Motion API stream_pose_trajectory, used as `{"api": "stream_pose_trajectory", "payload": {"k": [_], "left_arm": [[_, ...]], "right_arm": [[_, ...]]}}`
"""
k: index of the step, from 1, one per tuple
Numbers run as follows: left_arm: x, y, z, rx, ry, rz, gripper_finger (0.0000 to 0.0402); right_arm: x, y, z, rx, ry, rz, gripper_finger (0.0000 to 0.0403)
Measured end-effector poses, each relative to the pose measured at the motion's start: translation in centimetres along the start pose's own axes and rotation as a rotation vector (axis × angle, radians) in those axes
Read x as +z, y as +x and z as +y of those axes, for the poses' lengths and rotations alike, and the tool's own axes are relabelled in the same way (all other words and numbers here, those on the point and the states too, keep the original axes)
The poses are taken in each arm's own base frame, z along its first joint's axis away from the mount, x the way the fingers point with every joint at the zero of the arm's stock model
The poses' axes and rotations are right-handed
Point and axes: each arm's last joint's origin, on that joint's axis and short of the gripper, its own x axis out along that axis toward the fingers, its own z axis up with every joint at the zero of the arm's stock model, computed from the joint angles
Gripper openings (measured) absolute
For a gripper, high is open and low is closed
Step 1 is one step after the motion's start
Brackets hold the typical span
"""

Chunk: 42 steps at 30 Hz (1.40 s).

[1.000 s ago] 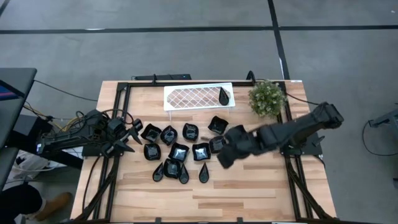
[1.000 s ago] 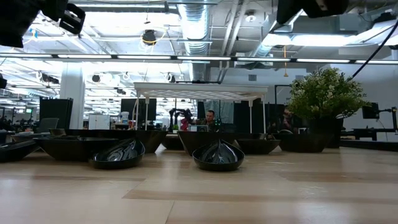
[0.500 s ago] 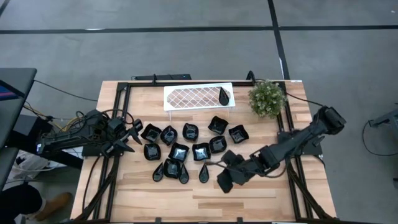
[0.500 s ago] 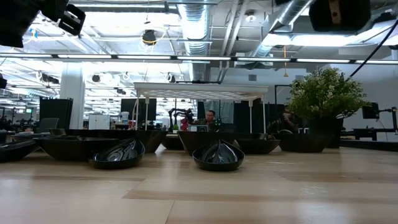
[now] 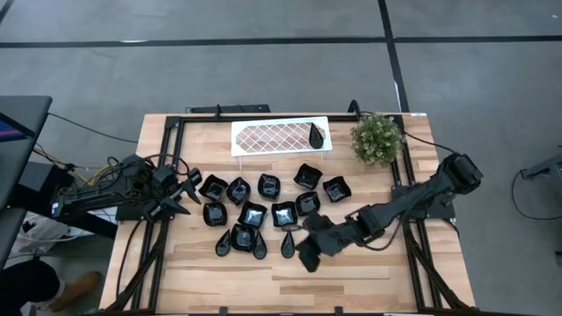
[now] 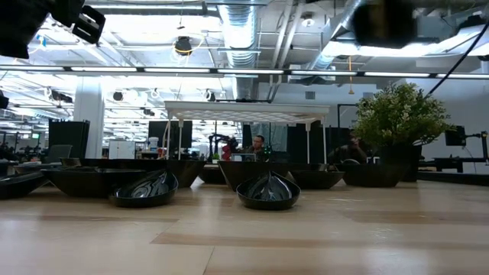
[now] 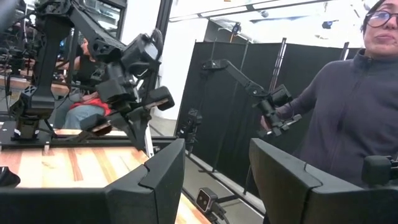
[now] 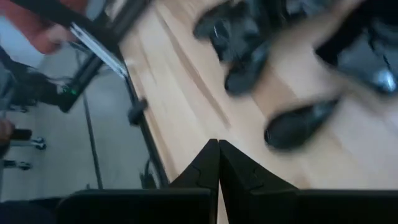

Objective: Pick & Place Mini shaped plates
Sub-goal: Adjust the shelf

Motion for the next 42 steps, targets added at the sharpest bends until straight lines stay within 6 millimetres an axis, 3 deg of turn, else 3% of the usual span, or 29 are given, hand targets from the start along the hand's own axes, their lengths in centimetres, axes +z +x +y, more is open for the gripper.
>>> {"api": "stream_pose_trajectory", "payload": {"k": [10, 22, 31, 42], "left_arm": [[-0.1, 0.1, 0.2, 0.003, -0.016, 0.010, 0.0182], [-0.2, 0.1, 0.0, -0.071, -0.011, 0.048, 0.0182], [-0.3, 0.1, 0.0, -0.094, -0.009, 0.058, 0.0182], [-0.3, 0.1, 0.0, -0.094, -0.008, 0.058, 0.0182]], "right_arm": [[8.9, 4.0, -1.3, 0.157, -0.187, 0.089, 0.0000], [17.9, 4.5, -3.0, 0.010, -0.393, 0.144, 0.0000], [21.4, 5.1, -4.6, -0.068, -0.470, 0.177, 0.0000], [22.6, 7.0, -5.4, -0.142, -0.629, 0.162, 0.0000]]}}
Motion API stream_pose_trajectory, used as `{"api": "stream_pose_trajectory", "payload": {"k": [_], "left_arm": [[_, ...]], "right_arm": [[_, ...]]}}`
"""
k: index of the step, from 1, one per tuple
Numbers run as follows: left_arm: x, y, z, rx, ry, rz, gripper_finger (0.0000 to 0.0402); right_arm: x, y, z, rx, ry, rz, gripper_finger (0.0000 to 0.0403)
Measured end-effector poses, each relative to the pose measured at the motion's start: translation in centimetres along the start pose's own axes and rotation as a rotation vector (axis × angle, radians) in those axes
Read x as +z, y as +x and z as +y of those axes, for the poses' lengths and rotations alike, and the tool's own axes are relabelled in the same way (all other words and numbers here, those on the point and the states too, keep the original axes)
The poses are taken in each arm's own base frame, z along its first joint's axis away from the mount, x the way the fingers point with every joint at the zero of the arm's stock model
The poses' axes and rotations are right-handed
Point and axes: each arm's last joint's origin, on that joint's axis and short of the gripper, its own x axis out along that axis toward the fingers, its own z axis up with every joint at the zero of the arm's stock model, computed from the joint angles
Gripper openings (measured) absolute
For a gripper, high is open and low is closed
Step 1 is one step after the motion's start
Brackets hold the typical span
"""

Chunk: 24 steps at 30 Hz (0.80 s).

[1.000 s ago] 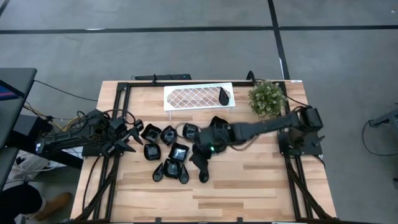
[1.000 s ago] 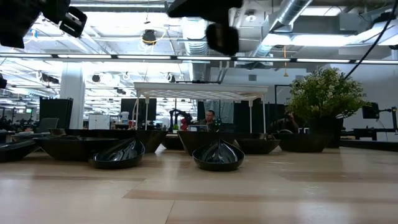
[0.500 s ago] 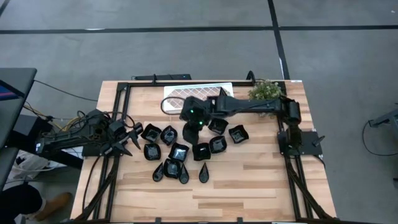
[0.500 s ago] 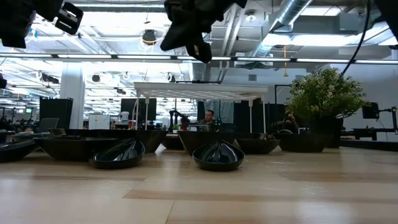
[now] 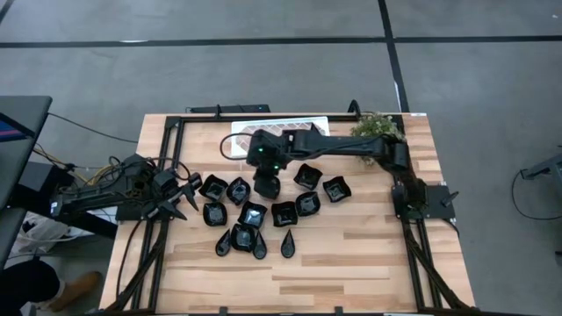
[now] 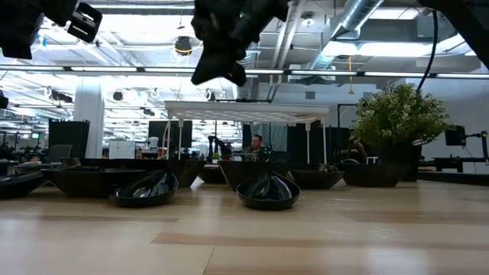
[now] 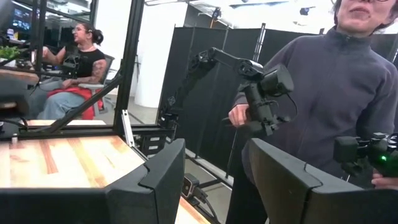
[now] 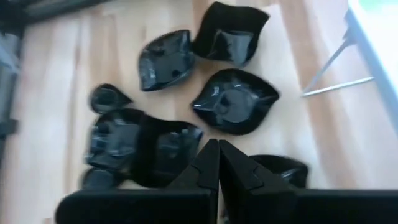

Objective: Pick & Place Mini shaped plates
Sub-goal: Adjust the shelf

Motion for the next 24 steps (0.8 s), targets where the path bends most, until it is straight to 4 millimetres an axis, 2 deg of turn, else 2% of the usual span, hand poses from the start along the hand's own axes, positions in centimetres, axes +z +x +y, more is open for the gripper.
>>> {"api": "stream_pose_trajectory", "payload": {"k": [11, 24], "left_arm": [[0.0, 0.0, 0.0, 0.006, 0.014, -0.003, 0.0182], [0.0, 0.0, 0.0, 0.014, 0.053, -0.006, 0.0182]], "right_arm": [[0.0, 0.1, -0.8, -0.121, -0.140, 0.007, 0.0000], [0.0, 0.2, -2.4, -0.188, -0.145, 0.017, 0.0000]]}}
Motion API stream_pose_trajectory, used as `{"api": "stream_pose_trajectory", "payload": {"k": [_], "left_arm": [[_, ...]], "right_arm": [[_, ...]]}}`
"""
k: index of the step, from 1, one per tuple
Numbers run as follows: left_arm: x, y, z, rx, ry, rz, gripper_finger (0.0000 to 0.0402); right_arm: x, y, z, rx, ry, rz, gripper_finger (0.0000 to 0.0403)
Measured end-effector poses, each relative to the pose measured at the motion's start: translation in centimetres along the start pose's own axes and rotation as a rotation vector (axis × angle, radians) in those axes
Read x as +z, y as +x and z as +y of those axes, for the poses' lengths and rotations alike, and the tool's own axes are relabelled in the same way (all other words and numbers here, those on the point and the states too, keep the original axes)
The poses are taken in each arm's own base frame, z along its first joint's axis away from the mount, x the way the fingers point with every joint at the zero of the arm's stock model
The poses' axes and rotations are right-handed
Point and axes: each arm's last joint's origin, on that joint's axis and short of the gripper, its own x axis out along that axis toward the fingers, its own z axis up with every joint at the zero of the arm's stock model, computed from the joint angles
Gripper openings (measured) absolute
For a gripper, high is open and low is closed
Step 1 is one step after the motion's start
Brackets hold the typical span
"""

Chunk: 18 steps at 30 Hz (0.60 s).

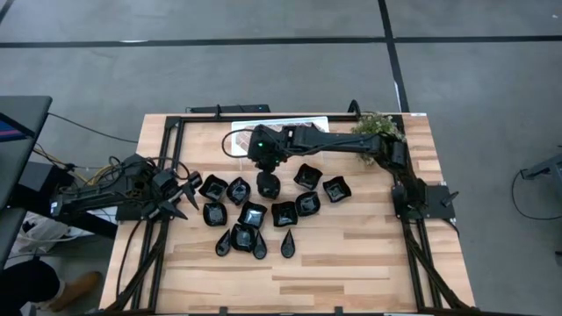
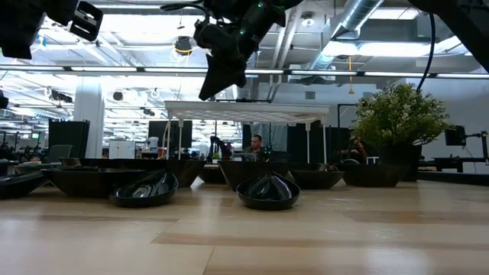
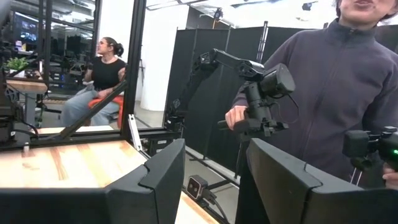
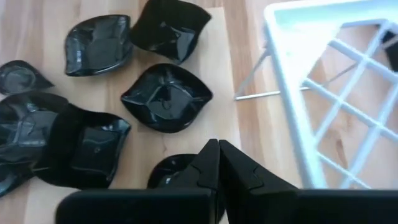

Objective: Pick & Place Mini shaped plates
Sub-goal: Adjust the shelf

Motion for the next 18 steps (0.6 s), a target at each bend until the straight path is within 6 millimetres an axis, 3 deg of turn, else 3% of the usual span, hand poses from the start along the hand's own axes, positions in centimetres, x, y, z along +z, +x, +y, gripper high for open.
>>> {"api": "stream_pose_trajectory", "payload": {"k": [18], "left_arm": [[0.0, 0.0, 0.0, 0.000, 0.000, 0.000, 0.0182]], "right_arm": [[0.1, -0.2, -2.4, -0.035, 0.038, -0.032, 0.0000]]}}
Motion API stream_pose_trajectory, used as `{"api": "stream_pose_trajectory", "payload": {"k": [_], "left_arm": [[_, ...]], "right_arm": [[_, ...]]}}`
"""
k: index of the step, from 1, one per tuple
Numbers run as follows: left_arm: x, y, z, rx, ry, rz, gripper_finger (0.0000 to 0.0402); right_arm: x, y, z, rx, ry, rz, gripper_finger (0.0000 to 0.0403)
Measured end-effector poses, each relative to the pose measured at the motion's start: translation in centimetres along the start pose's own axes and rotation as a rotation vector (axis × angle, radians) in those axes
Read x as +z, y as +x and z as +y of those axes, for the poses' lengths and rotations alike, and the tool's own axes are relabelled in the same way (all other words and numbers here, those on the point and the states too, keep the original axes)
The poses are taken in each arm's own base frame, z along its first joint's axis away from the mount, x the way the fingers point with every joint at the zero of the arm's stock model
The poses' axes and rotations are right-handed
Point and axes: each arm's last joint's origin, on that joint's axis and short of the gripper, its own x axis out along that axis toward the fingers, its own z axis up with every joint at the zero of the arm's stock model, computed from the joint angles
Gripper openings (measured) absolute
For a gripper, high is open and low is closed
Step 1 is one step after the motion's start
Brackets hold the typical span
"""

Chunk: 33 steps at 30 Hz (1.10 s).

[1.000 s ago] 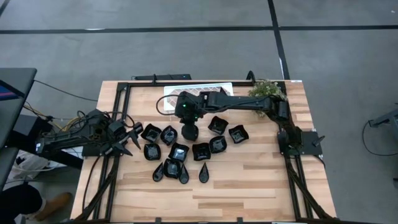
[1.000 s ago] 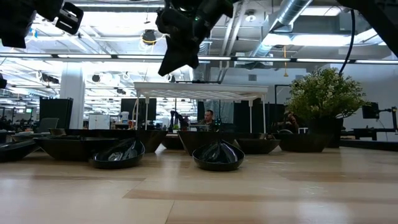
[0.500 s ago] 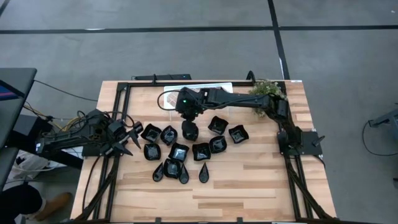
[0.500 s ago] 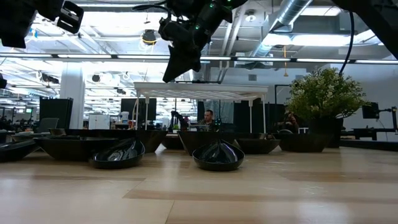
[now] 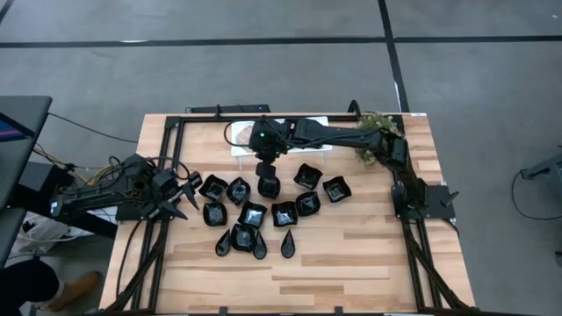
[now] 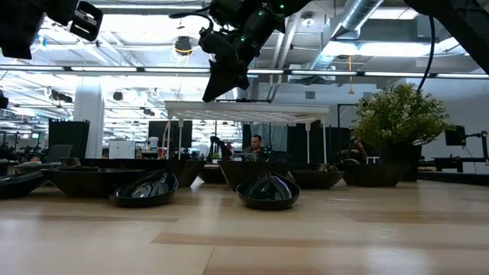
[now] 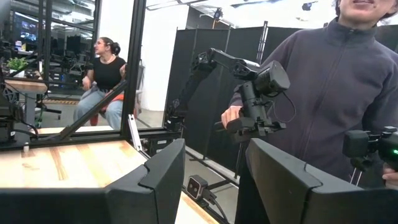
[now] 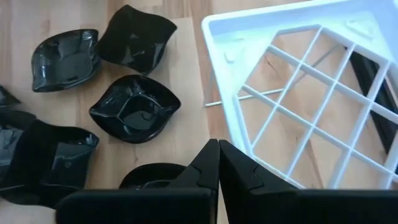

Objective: Pick & Place Mini shaped plates
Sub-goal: Adjust the shelf

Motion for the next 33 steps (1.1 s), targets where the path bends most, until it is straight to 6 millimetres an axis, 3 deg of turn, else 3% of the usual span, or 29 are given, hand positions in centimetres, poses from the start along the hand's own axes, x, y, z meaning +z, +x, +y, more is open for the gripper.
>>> {"api": "stream_pose_trajectory", "payload": {"k": [17, 33], "left_arm": [[0.0, 0.0, 0.0, 0.000, 0.000, 0.000, 0.0182], [0.0, 0.0, 0.0, 0.001, 0.000, 0.000, 0.0182]], "right_arm": [[-0.6, 1.6, -0.6, 0.038, -0.016, 0.030, 0.0000], [-0.1, 1.4, -1.2, 0.002, -0.025, -0.029, 0.0000]]}}
